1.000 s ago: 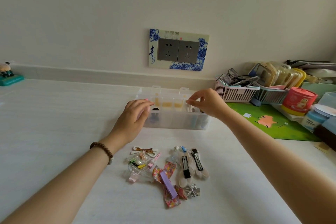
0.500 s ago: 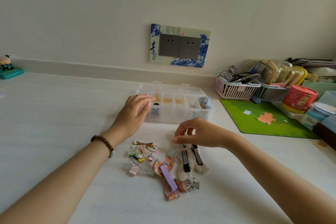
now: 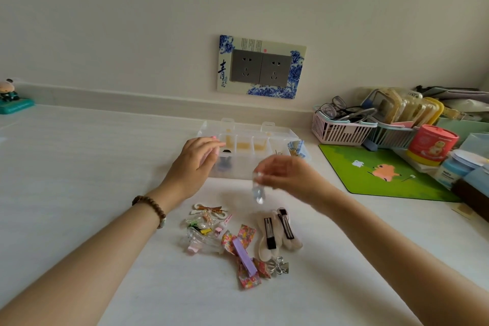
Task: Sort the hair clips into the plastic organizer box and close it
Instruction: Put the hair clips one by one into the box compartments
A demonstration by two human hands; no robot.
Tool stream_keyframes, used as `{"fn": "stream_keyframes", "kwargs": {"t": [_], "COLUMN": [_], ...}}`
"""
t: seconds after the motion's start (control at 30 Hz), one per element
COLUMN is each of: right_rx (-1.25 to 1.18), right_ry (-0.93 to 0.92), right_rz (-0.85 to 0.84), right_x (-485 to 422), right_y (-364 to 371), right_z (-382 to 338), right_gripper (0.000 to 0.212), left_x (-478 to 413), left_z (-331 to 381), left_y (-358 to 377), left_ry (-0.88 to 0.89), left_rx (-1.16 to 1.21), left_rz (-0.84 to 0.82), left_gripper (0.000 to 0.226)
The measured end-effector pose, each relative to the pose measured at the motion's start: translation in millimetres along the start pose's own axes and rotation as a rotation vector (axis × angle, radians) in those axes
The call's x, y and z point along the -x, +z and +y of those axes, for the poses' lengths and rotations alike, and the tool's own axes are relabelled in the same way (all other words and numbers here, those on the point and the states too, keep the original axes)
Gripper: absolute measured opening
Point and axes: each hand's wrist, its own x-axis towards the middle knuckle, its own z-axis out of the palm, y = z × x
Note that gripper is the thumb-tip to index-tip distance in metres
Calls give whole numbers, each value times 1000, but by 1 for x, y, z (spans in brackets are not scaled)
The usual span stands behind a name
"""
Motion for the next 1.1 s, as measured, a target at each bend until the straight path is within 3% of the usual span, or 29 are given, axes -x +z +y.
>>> {"fn": "stream_keyframes", "kwargs": {"t": [0.13,0.23,0.43,0.53,0.67,0.77,0.87,0.97,1.1], "right_rx": [114,345,647,701,546,374,440,499,399], "right_ry": [-84,-72,-20,-59,-134,-97,81,149,179], "right_rz": [355,464,229,270,375,190,-71,-122,-86], "right_x": [-24,-48,-68,-66,-40,-3,26,39,47], "right_y": [-42,-68,-61,-59,-60,-49,-38,-31,-25], "right_z": [-16,-7,17,21,9,-4,5,19,26], "right_gripper": [13,21,17,22,17,9,20,29,28], "left_x": [0,-1,-1,-1,-1,-1,-2,-2,-2], "left_z": [-1,-1,0,-1,-3,-4,-5,-6,-5], "left_y": [0,0,0,0,1,1,2,2,2], "left_ry": [10,14,28,40,30,32,37,46,43], "left_rx": [-21,-16,-20,-25,-28,-38,-48,-40,-44], "left_rz": [-10,-3,10,11,-4,-2,7,11,12], "left_gripper": [38,37,36,39,38,37,40,56,58]}}
